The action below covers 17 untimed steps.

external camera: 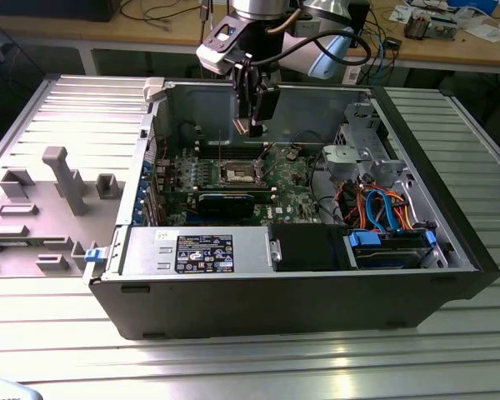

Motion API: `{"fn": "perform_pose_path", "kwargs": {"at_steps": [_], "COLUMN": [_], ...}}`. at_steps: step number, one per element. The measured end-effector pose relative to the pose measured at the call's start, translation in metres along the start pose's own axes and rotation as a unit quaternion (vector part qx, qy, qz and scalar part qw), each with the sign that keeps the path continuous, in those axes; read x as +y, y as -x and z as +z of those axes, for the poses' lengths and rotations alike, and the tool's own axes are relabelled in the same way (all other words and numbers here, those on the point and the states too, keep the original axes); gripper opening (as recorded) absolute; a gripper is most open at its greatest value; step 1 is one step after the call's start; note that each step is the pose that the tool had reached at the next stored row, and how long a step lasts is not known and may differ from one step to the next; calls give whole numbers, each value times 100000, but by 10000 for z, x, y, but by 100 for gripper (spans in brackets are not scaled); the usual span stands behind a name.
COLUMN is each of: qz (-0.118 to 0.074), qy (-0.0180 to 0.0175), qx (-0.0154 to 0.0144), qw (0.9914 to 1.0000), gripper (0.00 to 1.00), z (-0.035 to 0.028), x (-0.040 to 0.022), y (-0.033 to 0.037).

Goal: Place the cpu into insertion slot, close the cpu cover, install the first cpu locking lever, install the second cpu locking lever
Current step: 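Place the cpu into insertion slot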

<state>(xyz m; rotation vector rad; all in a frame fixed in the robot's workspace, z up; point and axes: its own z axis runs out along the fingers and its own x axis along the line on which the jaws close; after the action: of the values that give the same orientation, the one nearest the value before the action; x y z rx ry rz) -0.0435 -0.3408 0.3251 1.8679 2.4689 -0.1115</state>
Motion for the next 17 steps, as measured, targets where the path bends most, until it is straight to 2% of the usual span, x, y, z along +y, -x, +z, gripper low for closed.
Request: {"fn": "perform_pose_path", "kwargs": {"at_steps": [17], "qz": [818], "qy": [-66], "qx": [23], "qw": [99997], "gripper": [55], "z": [0], "x": [0], "y": [0]}}
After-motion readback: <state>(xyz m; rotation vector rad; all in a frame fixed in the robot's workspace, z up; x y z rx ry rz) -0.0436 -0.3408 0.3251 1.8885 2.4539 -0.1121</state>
